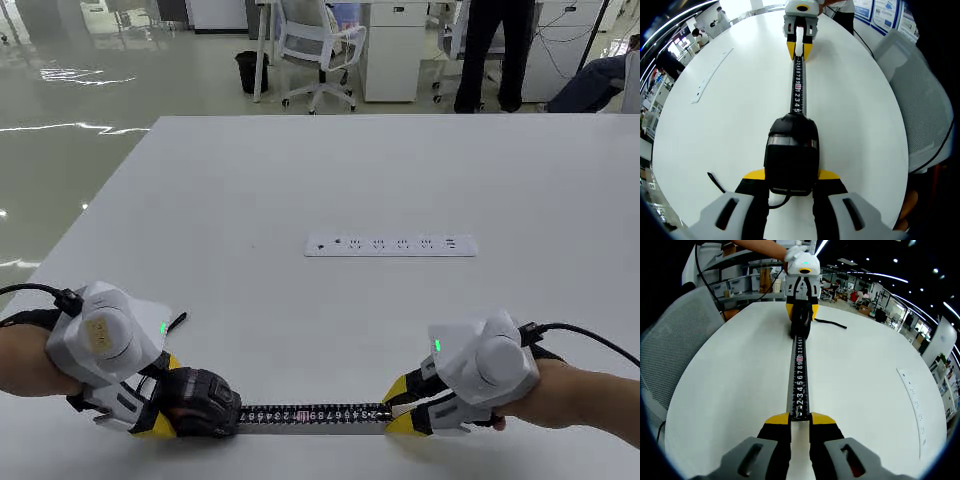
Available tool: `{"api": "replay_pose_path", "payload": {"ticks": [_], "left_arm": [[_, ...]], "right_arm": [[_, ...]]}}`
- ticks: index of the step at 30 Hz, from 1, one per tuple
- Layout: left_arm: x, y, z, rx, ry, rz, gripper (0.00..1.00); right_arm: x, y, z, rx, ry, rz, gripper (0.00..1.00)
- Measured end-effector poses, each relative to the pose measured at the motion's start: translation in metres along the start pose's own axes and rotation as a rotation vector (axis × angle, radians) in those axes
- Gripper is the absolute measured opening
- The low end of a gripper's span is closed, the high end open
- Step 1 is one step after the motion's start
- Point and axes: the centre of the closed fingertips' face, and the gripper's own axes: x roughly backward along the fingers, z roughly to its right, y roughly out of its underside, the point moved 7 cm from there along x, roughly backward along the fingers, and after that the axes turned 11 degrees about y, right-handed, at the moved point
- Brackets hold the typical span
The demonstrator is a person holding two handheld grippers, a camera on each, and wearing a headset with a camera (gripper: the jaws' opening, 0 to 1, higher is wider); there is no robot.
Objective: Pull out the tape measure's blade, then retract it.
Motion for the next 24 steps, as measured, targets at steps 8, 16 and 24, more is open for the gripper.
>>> {"api": "replay_pose_path", "payload": {"ticks": [8, 16, 24], "left_arm": [[-0.0001, 0.0003, -0.0001, 0.0, -0.003, 0.0, 0.28], [-0.0003, 0.0007, -0.0004, -0.001, -0.002, -0.004, 0.28], [-0.0007, 0.0014, -0.001, -0.002, -0.002, -0.003, 0.28]], "right_arm": [[0.0017, 0.0024, -0.0002, 0.0, 0.0, -0.002, 0.12], [0.0033, 0.0043, 0.0008, 0.0, 0.001, -0.004, 0.12], [0.0047, 0.0066, 0.0008, 0.001, 0.002, -0.008, 0.12]]}}
